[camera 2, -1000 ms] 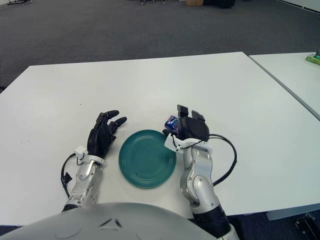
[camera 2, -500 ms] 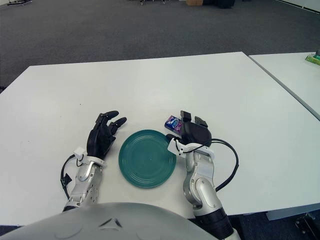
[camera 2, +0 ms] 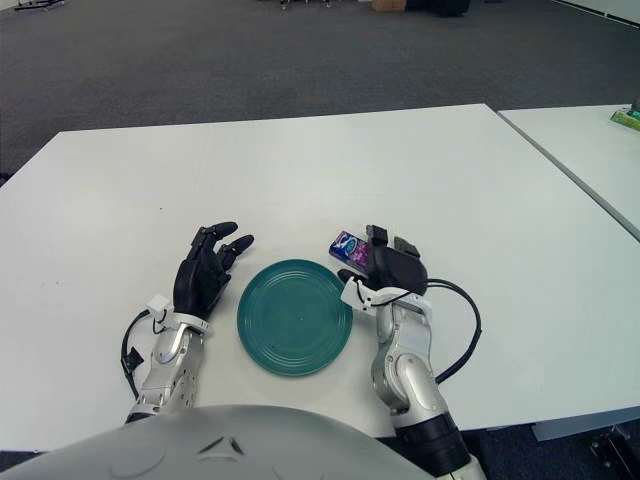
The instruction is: Put the gum into the plate.
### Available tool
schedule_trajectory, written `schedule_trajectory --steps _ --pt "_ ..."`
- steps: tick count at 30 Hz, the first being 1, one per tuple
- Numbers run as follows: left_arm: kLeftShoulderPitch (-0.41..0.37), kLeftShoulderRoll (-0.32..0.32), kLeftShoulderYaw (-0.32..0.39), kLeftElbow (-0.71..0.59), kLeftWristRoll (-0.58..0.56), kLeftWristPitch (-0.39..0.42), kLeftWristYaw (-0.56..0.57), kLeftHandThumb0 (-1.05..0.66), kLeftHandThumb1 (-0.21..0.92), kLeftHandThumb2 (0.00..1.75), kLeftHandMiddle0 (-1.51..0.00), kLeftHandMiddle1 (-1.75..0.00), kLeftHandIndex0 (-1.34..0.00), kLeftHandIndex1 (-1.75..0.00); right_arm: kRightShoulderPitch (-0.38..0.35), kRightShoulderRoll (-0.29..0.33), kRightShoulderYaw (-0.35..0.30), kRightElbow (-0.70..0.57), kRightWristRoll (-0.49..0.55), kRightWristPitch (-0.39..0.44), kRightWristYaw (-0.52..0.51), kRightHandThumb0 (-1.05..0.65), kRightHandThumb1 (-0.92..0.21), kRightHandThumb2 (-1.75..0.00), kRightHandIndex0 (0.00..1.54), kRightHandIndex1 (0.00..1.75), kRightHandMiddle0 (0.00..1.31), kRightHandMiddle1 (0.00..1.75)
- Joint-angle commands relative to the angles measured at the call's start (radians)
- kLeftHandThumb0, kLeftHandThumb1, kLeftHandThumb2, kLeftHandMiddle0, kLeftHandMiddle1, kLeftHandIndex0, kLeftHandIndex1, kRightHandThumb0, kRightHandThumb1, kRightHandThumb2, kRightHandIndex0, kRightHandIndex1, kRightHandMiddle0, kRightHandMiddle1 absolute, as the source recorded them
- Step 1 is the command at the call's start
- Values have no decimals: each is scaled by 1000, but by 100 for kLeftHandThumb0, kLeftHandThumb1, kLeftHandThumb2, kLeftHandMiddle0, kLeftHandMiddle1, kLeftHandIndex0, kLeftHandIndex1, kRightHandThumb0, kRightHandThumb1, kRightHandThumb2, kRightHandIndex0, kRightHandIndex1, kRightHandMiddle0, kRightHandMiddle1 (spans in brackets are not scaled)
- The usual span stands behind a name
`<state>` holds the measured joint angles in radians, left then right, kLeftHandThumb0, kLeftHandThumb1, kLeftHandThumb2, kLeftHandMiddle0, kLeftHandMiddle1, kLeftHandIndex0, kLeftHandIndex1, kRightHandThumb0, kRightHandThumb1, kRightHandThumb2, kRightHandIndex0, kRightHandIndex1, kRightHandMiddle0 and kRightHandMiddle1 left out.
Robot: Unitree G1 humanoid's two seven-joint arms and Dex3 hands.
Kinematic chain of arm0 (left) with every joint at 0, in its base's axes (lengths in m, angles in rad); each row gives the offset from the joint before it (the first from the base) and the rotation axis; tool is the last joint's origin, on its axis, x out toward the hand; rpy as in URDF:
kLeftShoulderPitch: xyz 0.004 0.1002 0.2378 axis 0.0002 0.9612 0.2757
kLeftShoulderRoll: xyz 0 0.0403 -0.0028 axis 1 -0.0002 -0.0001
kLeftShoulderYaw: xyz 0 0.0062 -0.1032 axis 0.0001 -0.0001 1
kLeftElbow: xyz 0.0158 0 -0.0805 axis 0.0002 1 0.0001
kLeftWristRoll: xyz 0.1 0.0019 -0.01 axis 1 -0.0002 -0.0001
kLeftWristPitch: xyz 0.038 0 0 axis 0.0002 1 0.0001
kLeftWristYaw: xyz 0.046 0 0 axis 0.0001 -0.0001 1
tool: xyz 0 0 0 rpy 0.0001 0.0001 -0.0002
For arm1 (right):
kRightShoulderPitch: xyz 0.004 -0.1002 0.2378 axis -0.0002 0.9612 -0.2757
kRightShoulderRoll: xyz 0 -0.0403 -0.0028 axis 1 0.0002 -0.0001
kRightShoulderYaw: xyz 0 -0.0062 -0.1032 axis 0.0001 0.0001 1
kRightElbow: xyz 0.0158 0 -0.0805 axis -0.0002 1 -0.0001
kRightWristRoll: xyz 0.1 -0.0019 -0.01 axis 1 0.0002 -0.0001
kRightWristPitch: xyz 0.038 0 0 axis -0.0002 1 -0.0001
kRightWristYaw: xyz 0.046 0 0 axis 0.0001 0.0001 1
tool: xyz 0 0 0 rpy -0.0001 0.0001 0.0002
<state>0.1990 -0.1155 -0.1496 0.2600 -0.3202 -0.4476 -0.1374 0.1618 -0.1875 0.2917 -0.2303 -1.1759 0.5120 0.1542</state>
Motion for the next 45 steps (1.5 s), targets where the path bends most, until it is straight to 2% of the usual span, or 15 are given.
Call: schedule_trajectory --steps 1,12,25,38,45 --pt "60 -77 -1 43 -19 26 -8 -95 92 92 -42 -83 -18 -118 -33 -9 -10 23 26 -14 -27 -99 -92 -55 27 4 0 51" --pt "69 -81 -5 36 -17 24 0 -96 92 92 -42 -82 -16 -117 -59 -32 -29 48 96 -38 -62 -99 -92 -57 28 3 0 53" --pt "77 -82 -12 27 -24 22 -9 -95 92 92 -42 -82 -17 -118 -87 -44 -24 73 123 -28 -56 -99 -92 -60 27 2 0 50" --pt "82 -89 -22 21 -29 14 -13 -95 92 90 -43 -82 -16 -118 -135 -52 -2 133 116 -18 -38 -95 -92 -57 26 1 0 50" --pt "92 -99 -35 9 -34 18 -7 -94 92 91 -45 -83 -18 -118 -131 -61 23 119 92 10 -8 -91 -92 -53 27 2 0 49"
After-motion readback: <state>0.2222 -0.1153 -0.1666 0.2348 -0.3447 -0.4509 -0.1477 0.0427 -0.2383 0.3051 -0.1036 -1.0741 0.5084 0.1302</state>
